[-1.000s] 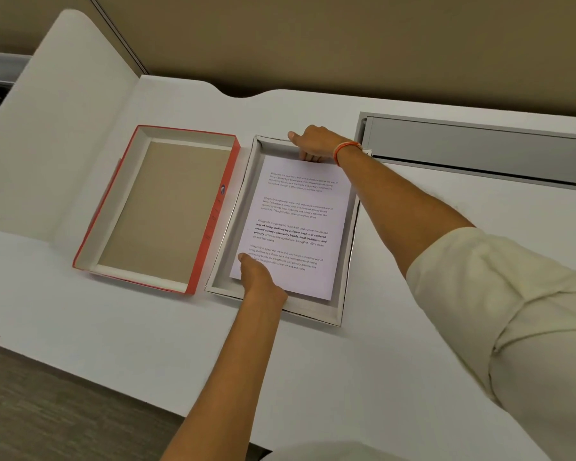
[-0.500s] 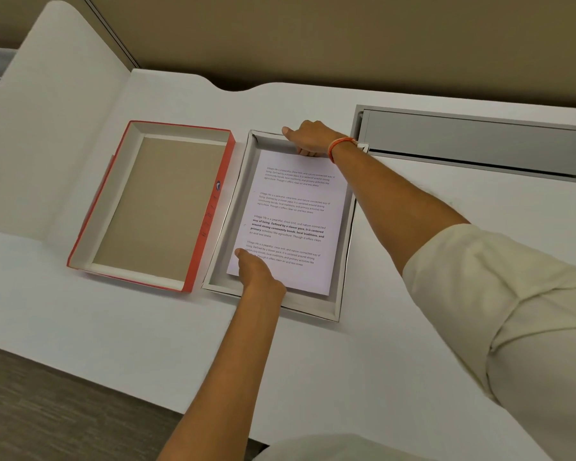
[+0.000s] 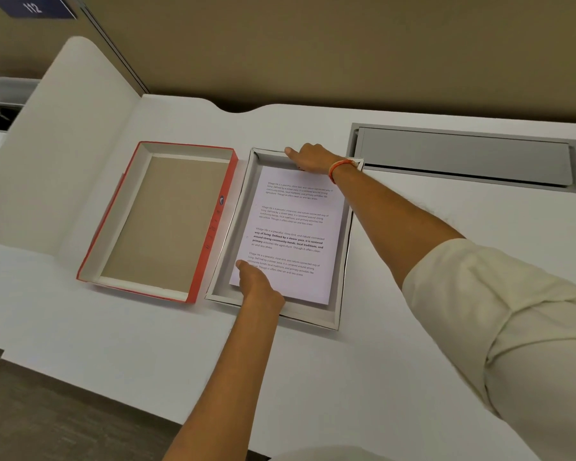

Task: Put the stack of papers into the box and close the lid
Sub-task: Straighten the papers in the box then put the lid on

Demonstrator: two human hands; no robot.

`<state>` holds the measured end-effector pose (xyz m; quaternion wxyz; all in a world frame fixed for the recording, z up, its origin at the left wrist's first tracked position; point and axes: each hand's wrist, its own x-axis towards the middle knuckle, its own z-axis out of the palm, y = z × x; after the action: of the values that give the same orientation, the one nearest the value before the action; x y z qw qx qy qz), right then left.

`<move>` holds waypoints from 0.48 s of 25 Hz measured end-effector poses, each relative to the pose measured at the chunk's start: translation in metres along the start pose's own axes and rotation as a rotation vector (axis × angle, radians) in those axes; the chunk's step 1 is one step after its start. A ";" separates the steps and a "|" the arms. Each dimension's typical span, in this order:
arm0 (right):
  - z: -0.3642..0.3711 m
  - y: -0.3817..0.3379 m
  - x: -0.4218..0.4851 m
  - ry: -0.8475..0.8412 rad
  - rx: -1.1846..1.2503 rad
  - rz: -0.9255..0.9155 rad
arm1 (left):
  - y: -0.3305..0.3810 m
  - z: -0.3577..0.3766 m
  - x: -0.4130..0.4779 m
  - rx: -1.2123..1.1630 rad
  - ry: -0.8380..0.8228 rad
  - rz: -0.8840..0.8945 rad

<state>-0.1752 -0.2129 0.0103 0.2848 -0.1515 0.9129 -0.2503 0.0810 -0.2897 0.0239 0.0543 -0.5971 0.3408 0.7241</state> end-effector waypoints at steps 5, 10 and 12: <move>-0.008 -0.008 -0.022 0.012 -0.028 -0.012 | 0.003 -0.003 -0.011 0.023 -0.009 -0.005; -0.014 -0.019 -0.043 0.097 0.079 -0.029 | 0.013 -0.005 -0.021 0.037 -0.087 0.047; -0.015 -0.025 -0.054 0.138 0.135 -0.045 | 0.017 -0.002 -0.032 0.076 -0.119 0.066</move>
<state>-0.1375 -0.2056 0.0584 0.2250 -0.1348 0.9077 -0.3275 0.0833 -0.2933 0.0602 0.0732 -0.5389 0.3836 0.7464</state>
